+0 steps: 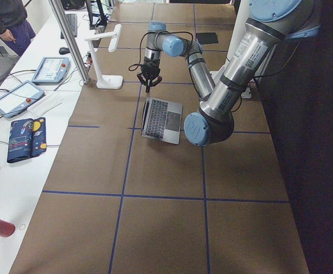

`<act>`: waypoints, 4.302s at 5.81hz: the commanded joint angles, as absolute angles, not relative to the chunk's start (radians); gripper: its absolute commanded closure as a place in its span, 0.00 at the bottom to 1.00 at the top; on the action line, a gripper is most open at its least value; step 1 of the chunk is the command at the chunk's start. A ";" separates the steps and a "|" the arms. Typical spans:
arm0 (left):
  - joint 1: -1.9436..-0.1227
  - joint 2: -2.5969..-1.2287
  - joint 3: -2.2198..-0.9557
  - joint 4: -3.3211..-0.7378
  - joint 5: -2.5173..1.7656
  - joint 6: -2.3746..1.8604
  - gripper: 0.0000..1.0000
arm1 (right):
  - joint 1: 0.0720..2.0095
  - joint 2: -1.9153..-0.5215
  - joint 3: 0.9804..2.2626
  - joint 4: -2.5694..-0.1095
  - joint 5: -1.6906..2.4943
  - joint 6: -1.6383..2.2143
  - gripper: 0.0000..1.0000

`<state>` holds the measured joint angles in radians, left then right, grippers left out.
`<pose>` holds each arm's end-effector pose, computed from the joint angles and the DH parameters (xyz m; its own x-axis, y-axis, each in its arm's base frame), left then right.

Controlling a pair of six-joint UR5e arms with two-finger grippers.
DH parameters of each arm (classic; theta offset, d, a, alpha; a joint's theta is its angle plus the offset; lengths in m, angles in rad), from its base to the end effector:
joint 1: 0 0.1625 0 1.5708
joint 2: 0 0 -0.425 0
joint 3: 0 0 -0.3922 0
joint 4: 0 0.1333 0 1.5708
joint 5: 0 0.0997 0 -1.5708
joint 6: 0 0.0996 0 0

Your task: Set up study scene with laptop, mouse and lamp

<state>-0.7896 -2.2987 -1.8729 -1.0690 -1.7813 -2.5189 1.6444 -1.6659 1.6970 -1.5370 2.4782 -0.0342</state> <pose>0.3566 -0.5194 0.1774 -0.1491 -0.9778 -0.1473 0.8558 -0.0530 -0.5146 0.0881 -0.4499 0.6281 0.6200 -0.0397 0.7836 -0.0522 0.9944 0.0917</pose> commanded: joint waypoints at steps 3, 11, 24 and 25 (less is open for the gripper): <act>-0.665 -2.601 -1.546 -1.212 -1.805 -2.721 1.00 | 1.644 -1.669 1.730 -1.546 2.477 -0.035 0.00; -0.695 -2.638 -1.437 -1.381 -1.798 -2.715 0.00 | 1.644 -1.672 1.729 -1.548 2.477 -0.034 0.00; -0.351 -2.013 -2.333 -1.201 -1.827 -1.796 0.00 | 0.835 -2.001 2.015 -0.875 2.273 1.092 0.00; -0.351 -2.013 -2.335 -1.201 -1.828 -1.796 0.00 | 0.766 -2.079 2.016 -0.753 2.263 1.113 0.00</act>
<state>-0.3551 -2.0141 -2.3291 -1.2004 -1.8303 -1.7959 0.8402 -2.0065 1.9995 -0.8393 2.2737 1.0939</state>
